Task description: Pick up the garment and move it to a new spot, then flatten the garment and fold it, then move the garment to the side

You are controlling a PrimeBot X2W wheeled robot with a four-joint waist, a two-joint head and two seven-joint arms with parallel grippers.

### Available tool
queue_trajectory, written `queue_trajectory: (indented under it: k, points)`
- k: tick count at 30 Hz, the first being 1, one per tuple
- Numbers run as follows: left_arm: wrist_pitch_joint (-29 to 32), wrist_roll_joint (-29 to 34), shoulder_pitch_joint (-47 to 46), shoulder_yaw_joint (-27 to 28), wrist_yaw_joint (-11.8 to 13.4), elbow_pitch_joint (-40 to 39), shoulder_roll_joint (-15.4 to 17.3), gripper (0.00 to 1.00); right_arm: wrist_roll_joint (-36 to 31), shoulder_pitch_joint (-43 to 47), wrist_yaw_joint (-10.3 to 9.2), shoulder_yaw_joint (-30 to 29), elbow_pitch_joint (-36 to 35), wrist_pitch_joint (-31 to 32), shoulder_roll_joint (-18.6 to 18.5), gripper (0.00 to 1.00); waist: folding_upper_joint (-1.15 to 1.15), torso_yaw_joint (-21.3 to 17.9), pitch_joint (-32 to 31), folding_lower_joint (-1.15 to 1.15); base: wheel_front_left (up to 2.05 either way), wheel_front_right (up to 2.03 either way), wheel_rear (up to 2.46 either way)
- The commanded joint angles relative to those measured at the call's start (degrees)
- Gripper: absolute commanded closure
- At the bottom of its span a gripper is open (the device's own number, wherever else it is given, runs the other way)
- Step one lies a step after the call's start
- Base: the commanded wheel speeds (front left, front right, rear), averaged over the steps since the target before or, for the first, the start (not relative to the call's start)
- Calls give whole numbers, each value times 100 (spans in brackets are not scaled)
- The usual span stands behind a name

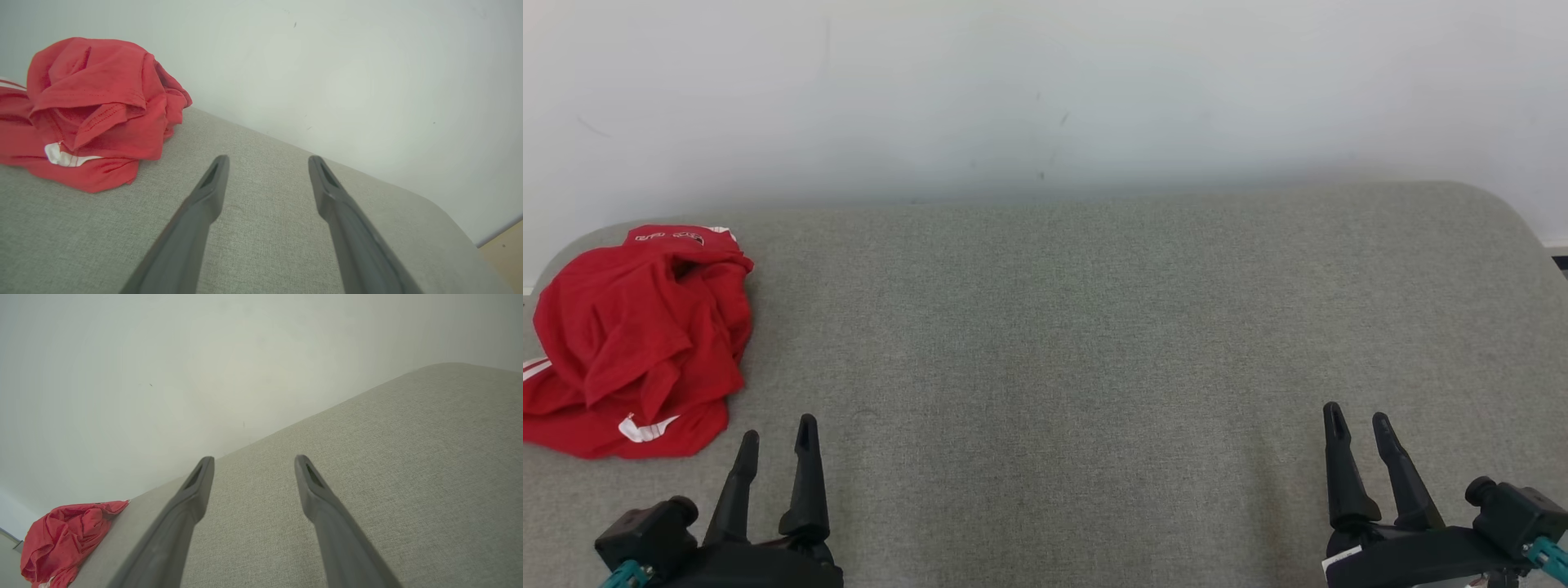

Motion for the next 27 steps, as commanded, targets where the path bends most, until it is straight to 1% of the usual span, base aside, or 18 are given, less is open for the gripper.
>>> queue_trajectory:
  k: [1, 14, 27]
  points:
    - [-50, 186, 1, -15, 34, -85, 52, 0, -167, 3, -6, 16, -80, -57, -53, 0, 0, 0, -8, 0, 0, 0, 0]
    - [-238, 891, 51, -40, 89, -192, 148, 0, -925, 76, -8, 49, -141, -245, -72, 0, 0, 39, -25, 0, 0, 0, 0]
    - [-404, 1565, 169, -85, 184, -355, 144, 0, -1581, 156, -9, 56, -229, -412, -74, 0, 0, 89, -38, 0, 0, 0, 0]
